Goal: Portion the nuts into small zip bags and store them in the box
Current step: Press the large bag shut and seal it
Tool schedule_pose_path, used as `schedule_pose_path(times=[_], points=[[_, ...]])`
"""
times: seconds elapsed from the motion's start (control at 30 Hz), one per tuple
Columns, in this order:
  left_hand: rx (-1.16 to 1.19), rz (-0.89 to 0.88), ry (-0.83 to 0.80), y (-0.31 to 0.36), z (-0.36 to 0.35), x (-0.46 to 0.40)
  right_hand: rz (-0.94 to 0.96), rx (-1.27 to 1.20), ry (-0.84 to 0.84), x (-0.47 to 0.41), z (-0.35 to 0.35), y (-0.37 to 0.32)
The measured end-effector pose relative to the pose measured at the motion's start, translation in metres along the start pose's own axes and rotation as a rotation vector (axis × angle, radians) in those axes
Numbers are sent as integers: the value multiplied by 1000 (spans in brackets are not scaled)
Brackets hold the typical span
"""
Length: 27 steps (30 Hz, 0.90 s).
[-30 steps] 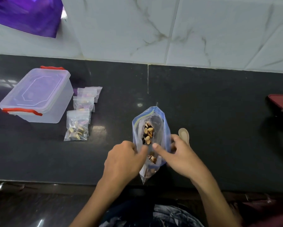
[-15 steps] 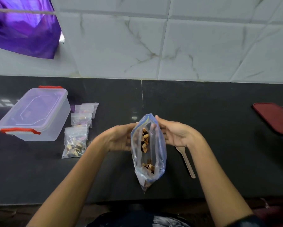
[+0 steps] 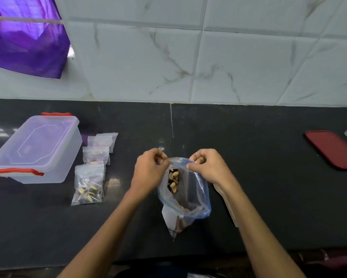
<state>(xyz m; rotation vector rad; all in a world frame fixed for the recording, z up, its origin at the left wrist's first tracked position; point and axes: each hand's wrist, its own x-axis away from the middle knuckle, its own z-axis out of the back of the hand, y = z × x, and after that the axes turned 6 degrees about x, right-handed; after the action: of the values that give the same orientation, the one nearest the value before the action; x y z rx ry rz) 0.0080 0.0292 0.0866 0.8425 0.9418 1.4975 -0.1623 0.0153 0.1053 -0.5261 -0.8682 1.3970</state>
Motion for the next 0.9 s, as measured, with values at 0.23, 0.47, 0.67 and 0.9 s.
schedule_pose_path(times=[0.23,0.47,0.67,0.9], points=[[15,-20,93,7,-13,15,52,2,67,12,-13,-7],[-182,-202,63,11,-4,4,163,171,126,10,-9,-9],[-49,-150,234,9,-17,21,279,109,317,22,-26,-7],[954,431,-392,-17,16,30,-89,-499,-268,30,1,30]])
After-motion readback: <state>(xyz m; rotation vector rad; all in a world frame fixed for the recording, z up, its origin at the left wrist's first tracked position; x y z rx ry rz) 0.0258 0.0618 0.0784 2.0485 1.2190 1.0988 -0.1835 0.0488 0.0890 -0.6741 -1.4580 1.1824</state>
